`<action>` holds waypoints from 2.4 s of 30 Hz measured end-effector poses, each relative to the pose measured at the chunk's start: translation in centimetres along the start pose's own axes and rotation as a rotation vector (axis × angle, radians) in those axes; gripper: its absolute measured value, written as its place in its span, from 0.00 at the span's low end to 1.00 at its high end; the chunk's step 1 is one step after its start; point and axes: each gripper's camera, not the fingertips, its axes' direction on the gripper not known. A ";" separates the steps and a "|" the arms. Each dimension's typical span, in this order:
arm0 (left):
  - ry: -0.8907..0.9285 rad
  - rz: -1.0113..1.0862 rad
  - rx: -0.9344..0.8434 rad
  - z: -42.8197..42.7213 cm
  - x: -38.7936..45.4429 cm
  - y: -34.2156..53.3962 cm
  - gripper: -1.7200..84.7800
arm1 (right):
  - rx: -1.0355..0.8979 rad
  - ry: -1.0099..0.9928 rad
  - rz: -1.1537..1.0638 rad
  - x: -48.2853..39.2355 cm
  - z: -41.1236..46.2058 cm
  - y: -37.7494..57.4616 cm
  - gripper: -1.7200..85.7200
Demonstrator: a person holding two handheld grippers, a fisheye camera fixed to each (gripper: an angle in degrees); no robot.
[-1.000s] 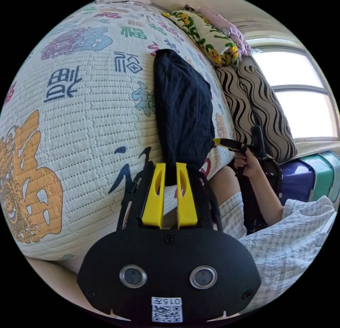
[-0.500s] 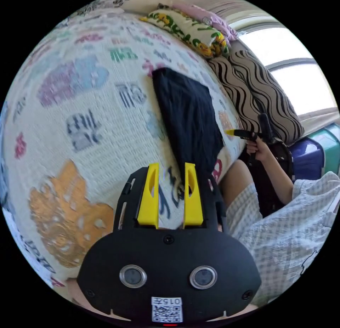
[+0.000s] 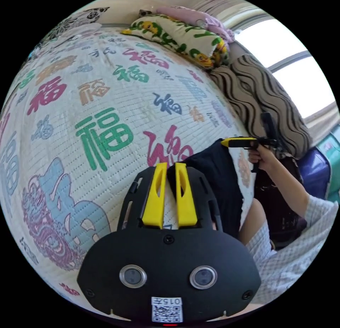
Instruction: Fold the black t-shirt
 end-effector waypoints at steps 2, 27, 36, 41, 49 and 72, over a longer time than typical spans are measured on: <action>0.007 0.056 0.045 -1.1 0.7 0.6 0.02 | 0.035 -0.033 -0.030 -0.4 -0.9 0.7 0.05; -0.090 0.242 -0.080 0.1 14.7 23.8 0.02 | -0.225 0.077 -0.262 -7.7 2.9 22.6 0.06; -0.028 -0.125 0.059 -1.5 11.5 19.1 0.13 | -0.008 -0.069 0.021 -3.6 -0.9 20.3 0.12; 0.029 -0.266 -0.005 4.1 9.8 16.2 0.12 | -0.049 -0.079 0.133 -2.1 2.8 17.0 0.09; -0.060 -0.272 0.039 7.1 10.1 16.3 0.05 | 0.010 -0.048 0.174 -0.3 2.5 18.6 0.02; -0.063 -0.203 0.090 10.6 13.5 16.4 0.14 | 0.046 -0.068 0.063 3.3 -2.7 24.8 0.10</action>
